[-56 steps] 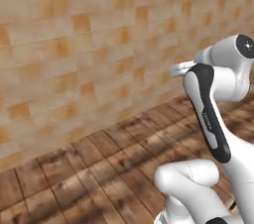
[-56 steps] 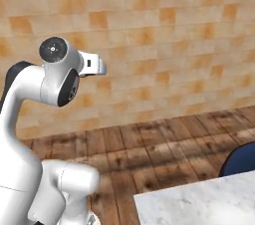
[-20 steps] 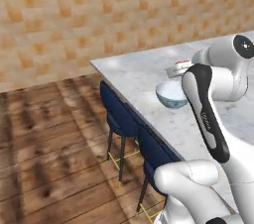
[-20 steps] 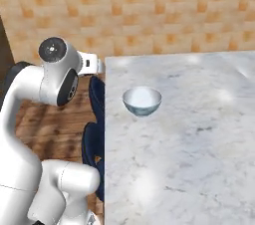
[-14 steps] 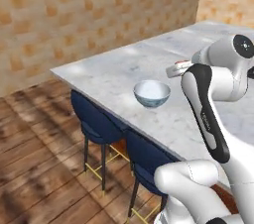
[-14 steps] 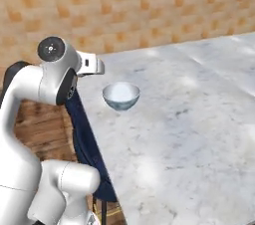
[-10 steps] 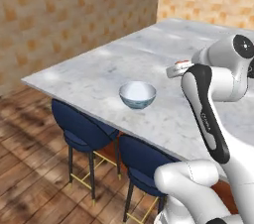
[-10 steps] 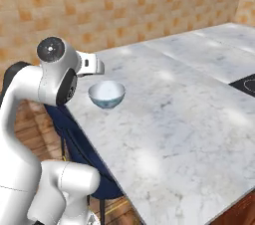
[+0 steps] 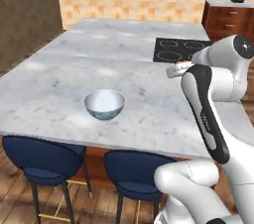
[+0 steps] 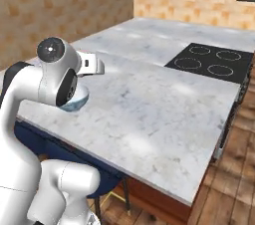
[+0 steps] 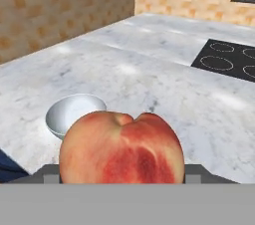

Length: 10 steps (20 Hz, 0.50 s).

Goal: Retrieve the peach and apple from the fridge and place them into the bowl on the dining table.

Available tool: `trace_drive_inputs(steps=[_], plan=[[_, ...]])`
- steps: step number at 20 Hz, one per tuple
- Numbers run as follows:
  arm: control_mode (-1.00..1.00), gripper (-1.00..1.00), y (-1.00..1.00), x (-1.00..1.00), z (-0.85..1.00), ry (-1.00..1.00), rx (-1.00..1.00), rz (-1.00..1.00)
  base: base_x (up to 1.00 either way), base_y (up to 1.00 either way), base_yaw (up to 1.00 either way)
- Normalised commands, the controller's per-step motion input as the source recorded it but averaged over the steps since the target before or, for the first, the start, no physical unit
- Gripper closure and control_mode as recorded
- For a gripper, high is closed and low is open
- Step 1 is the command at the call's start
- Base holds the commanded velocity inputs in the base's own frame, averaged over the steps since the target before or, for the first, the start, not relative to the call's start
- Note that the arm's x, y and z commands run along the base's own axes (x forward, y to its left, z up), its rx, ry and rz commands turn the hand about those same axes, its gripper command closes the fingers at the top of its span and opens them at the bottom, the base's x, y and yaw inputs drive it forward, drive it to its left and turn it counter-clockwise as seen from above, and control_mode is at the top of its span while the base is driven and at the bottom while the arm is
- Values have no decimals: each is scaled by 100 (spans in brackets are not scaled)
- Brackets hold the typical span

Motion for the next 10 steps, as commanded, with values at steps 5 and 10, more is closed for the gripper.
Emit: trace_drive_inputs(steps=[5,10], plan=[[100,100,0,0,0,0,0,0,42,99,-62],[100,100,0,0,0,0,0,0,29,100,-52]])
